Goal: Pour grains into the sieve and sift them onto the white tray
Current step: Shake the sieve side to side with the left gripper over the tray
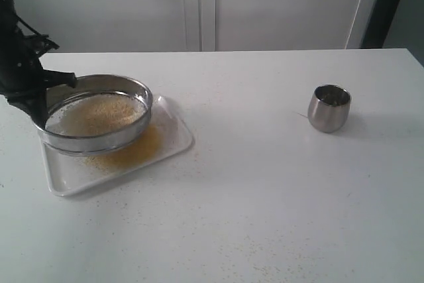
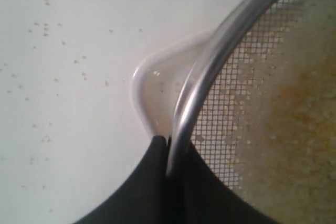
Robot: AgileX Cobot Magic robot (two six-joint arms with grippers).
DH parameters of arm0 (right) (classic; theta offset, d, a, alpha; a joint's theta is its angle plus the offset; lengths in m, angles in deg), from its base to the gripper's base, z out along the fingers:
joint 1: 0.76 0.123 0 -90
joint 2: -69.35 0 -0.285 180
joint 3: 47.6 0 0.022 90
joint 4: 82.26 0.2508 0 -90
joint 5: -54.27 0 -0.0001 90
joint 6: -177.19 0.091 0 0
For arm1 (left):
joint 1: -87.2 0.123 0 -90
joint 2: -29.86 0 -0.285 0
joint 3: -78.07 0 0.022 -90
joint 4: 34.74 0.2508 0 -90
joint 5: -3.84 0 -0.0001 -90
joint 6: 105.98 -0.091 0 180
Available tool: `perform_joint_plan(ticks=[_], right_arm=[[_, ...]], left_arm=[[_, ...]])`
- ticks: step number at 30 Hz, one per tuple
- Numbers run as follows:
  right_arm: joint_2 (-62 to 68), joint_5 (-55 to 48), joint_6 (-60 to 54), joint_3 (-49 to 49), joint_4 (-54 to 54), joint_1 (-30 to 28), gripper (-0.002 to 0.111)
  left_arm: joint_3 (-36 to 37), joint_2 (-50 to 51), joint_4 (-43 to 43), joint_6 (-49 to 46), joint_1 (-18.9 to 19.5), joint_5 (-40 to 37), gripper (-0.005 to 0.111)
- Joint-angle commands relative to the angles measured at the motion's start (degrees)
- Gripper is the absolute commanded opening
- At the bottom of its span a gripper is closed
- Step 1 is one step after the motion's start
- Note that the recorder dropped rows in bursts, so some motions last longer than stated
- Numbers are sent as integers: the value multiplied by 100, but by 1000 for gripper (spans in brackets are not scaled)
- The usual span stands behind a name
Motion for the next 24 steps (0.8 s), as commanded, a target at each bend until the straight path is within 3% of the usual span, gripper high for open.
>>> perform_joint_plan(ticks=[1, 4, 5, 8, 10, 12, 15, 16, 18, 20, 21, 24], right_arm=[[-32, 69, -72, -43, 20, -31, 0], [-32, 69, -72, -43, 20, -31, 0], [-32, 69, -72, -43, 20, -31, 0], [-32, 69, -72, -43, 20, -31, 0], [-32, 69, -72, -43, 20, -31, 0], [-32, 69, -72, -43, 20, -31, 0], [-32, 69, -72, -43, 20, -31, 0], [-32, 69, -72, -43, 20, -31, 0], [-32, 69, -72, -43, 20, -31, 0], [-32, 69, -72, -43, 20, -31, 0], [-32, 69, -72, -43, 20, -31, 0], [-32, 69, -72, -43, 20, -31, 0]], left_arm=[[-38, -150, -1428, -1272, -145, 124, 0], [-38, -161, -78, -3, -26, 297, 0], [-38, -150, -14, 238, 95, 208, 0], [88, -139, -1352, -622, 224, 76, 0], [242, -192, -2124, -1517, -24, 122, 0], [360, -280, -1194, -1367, -244, 289, 0], [433, -338, 557, 303, -26, 115, 0], [433, -347, 447, 449, 122, 65, 0], [433, -335, -640, -136, 261, 141, 0], [433, -281, -2115, -1147, 90, 381, 0], [433, -281, -2405, -1433, -51, 438, 0], [433, -281, -962, -876, -389, 500, 0]])
